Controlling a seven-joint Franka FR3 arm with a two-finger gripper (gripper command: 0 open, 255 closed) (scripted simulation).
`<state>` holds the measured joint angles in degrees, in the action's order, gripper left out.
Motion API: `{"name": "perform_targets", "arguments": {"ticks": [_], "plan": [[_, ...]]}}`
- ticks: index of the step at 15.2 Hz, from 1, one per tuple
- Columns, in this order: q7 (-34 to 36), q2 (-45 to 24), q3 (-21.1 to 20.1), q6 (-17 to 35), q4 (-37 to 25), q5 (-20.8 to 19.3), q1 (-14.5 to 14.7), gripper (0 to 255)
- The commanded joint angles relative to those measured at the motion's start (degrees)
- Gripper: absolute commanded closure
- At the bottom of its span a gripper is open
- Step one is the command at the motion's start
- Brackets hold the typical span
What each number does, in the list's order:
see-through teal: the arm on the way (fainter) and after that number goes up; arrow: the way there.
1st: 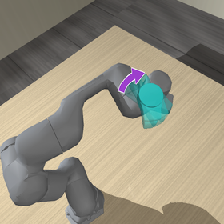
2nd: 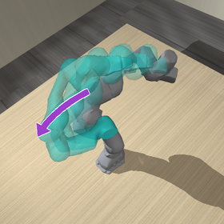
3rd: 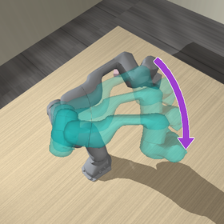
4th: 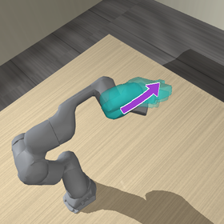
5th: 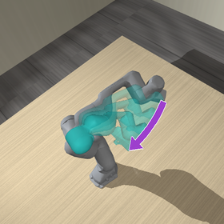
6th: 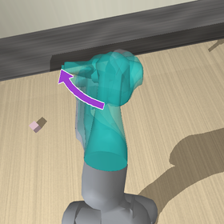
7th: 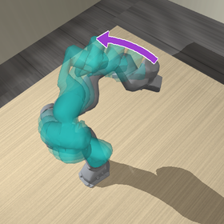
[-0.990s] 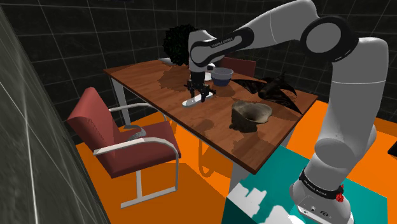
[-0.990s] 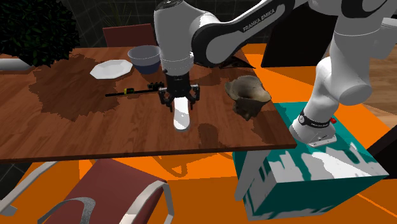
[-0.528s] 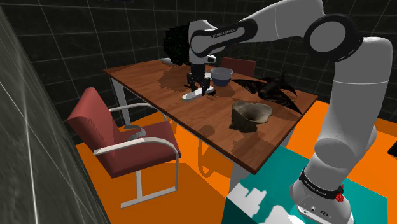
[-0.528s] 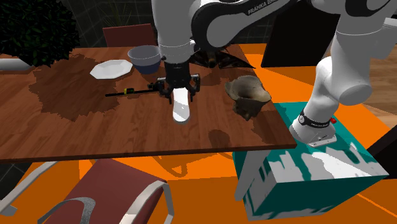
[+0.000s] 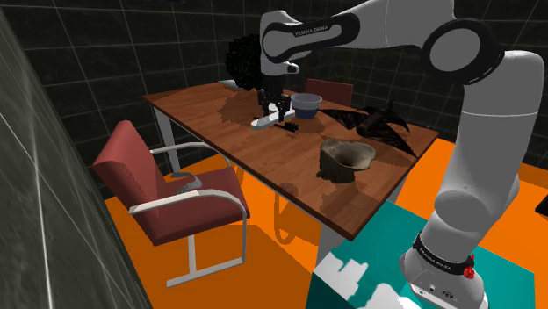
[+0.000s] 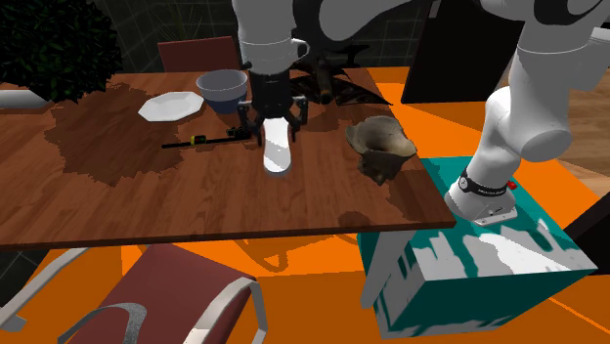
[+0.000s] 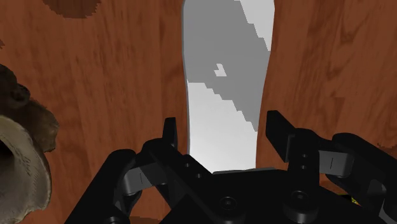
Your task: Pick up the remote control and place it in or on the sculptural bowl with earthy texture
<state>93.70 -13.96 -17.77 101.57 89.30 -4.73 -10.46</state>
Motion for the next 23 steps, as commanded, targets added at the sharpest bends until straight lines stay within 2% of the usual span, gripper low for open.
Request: {"name": "perform_targets", "arguments": {"ticks": [1,8,15,23], "plan": [[-0.04,-0.13,-0.02,-1.46,-1.59,-0.03,0.07,255],[-0.09,-0.61,-0.13,-6.90,-7.48,-0.13,0.39,255],[-5.49,17.41,1.44,-2.23,14.32,5.21,-3.38,255],[-12.14,35.78,5.47,-2.20,32.38,8.73,-4.55,255]]}}
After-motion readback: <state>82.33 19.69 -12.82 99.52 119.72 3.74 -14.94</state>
